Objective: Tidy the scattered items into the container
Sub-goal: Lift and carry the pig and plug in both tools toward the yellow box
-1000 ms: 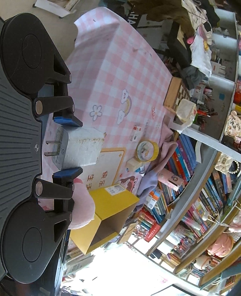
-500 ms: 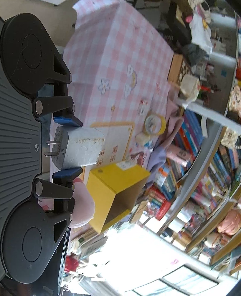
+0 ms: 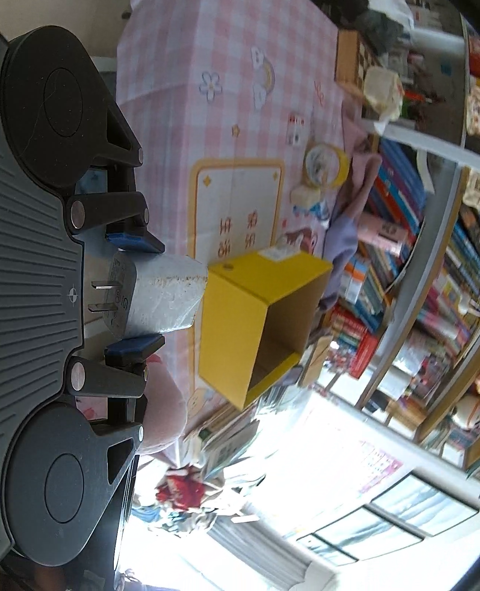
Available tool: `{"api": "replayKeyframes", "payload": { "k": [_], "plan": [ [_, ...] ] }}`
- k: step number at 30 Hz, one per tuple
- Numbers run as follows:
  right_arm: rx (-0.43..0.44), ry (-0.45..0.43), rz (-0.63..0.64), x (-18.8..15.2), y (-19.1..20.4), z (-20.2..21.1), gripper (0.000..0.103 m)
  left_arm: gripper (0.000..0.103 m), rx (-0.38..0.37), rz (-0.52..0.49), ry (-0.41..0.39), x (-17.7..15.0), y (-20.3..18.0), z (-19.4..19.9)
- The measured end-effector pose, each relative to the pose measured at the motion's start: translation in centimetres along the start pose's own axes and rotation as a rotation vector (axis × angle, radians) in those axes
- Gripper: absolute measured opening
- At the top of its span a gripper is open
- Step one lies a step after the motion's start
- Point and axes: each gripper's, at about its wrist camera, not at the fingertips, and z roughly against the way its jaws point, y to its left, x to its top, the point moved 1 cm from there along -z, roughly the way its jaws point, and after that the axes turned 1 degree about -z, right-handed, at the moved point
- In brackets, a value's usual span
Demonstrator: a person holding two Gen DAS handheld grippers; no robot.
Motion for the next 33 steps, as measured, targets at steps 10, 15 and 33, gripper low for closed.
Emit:
{"api": "replayKeyframes", "payload": {
  "k": [10, 15, 33],
  "plan": [
    [-0.091, -0.022, -0.079, -0.9, -3.6, 2.2, 0.056, 0.045, -0.087, -0.071, 0.029, -0.1, -3.5, -1.7],
    [-0.111, -0.028, -0.108, -1.1, -4.6, 2.7, 0.056, 0.045, -0.109, -0.089, 0.039, 0.0, -4.4, -2.4],
    [-0.139, 0.000, -0.112, -0.6, -5.1, 1.9, 0.056, 0.045, -0.144, -0.086, 0.072, 0.6, -4.7, -4.3]
  ]
}}
